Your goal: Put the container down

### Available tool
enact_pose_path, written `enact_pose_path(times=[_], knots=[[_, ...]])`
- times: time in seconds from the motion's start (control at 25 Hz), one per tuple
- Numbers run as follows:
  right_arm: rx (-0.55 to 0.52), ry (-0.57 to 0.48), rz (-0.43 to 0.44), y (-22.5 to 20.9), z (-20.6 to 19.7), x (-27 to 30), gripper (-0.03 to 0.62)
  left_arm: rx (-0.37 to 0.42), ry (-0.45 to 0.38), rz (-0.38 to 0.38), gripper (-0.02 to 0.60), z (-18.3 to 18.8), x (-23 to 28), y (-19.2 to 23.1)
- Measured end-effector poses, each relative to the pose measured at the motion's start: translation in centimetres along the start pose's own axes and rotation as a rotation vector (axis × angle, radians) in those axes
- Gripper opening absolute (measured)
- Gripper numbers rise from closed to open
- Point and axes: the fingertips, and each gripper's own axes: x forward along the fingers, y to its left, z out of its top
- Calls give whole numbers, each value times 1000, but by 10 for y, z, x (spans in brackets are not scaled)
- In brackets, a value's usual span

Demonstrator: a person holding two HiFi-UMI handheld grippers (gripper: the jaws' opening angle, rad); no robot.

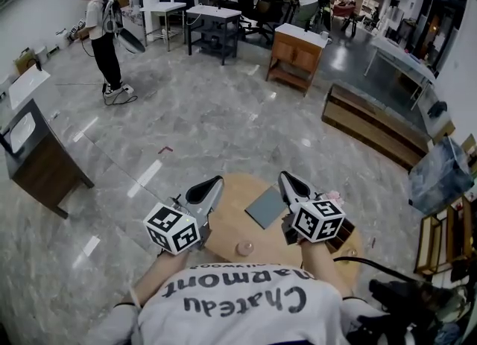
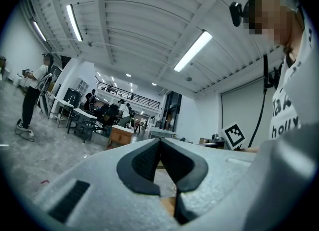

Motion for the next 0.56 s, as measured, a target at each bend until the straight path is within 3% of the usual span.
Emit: enact_pose_path(times=[0.56], knots=[[-10,18,-8,-1,-8,3,12,-7,-3,2,14,-4,-1,5]])
